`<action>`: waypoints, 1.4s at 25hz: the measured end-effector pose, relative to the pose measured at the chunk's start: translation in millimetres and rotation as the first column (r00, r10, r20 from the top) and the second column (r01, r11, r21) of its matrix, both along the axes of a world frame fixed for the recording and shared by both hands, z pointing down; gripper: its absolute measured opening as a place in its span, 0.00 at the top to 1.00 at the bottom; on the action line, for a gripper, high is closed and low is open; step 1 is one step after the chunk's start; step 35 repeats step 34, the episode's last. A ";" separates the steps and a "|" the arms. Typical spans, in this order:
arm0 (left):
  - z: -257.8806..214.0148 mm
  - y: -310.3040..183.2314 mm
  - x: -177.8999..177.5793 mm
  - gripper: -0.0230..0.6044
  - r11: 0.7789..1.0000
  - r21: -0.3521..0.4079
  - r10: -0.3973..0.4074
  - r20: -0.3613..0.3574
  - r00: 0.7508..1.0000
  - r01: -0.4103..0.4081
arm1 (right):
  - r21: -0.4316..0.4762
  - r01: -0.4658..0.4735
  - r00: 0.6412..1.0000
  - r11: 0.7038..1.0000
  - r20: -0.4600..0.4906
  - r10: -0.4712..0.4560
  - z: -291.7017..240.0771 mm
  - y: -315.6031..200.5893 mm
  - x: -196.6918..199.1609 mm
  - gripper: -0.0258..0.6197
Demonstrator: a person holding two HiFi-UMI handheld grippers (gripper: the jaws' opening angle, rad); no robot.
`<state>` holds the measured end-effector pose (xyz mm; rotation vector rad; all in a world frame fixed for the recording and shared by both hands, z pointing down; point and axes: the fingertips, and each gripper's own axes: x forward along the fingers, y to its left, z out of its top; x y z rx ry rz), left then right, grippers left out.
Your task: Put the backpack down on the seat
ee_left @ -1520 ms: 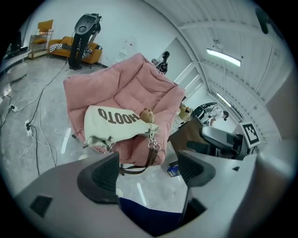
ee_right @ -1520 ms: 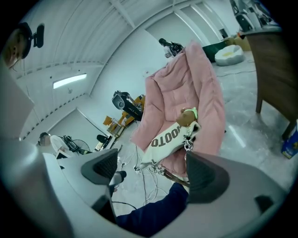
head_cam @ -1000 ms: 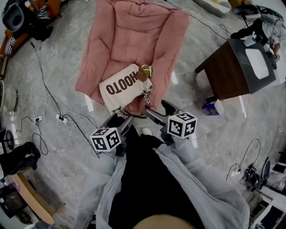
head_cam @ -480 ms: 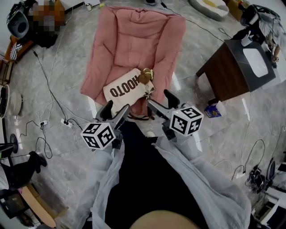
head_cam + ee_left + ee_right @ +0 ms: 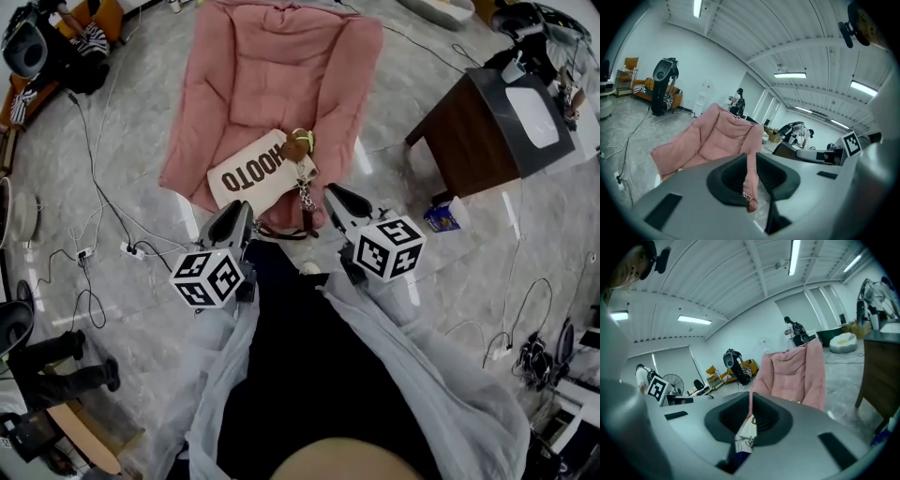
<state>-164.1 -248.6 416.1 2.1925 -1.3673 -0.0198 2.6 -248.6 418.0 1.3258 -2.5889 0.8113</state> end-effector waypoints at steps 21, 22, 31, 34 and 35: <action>26.3 9.7 -4.8 0.94 0.997 -0.069 -0.022 0.012 1.000 0.023 | -0.059 -0.074 0.996 0.996 -0.048 0.071 16.8 1.2 17.2 0.95; 26.4 9.2 -2.4 0.94 0.997 -0.069 -0.018 0.013 1.000 0.019 | -0.062 -0.078 0.996 0.995 -0.044 0.075 17.8 1.2 19.4 0.95; 30.8 10.3 1.4 0.94 0.996 -0.086 -0.010 0.019 1.000 0.011 | -0.087 -0.087 0.996 0.992 -0.025 0.085 22.7 3.6 23.6 0.95; 30.9 12.4 -1.4 0.94 0.996 -0.093 -0.011 0.019 1.000 0.013 | -0.092 -0.090 0.996 0.992 -0.018 0.089 21.0 5.1 22.2 0.95; 30.9 12.4 -1.4 0.94 0.996 -0.093 -0.011 0.019 1.000 0.013 | -0.092 -0.090 0.996 0.992 -0.018 0.089 21.0 5.1 22.2 0.95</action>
